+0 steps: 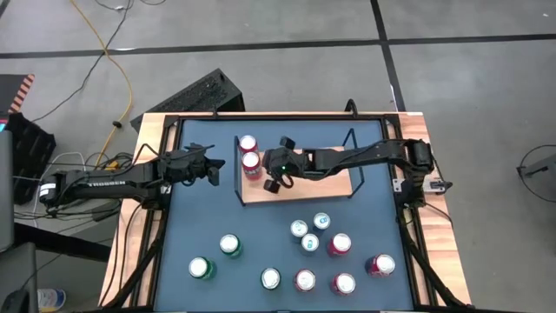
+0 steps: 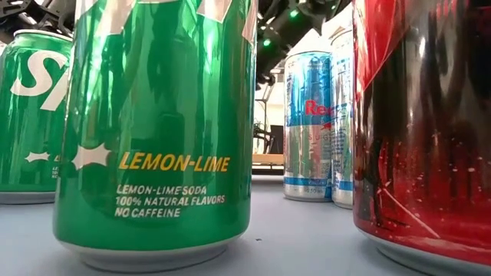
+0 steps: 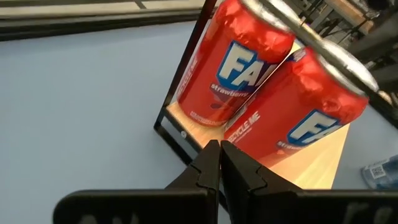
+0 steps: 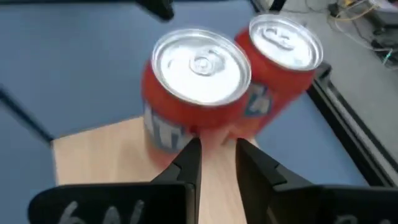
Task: Place canned beverage on shelf
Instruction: Adjust the orange soda cans on the shelf
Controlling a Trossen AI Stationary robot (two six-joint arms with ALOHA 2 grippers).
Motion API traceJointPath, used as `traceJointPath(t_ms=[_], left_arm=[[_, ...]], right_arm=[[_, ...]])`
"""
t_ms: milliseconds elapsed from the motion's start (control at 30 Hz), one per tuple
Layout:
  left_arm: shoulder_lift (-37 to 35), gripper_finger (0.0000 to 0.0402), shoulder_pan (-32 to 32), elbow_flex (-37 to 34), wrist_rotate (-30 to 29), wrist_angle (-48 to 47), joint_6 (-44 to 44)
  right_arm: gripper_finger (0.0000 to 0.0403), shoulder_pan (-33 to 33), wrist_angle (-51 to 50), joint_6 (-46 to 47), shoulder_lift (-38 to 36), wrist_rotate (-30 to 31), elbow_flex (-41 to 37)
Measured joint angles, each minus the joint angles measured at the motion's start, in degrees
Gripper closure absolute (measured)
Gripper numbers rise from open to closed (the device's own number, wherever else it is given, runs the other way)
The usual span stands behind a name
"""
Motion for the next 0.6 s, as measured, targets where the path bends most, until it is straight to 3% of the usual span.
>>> traceJointPath(t_ms=[600], left_arm=[[0.0,0.0401,0.0,0.0,-1.09,0.05,0.46]], right_arm=[[0.0317,-0.59,0.78,-1.59,0.33,-3.18,-0.09]])
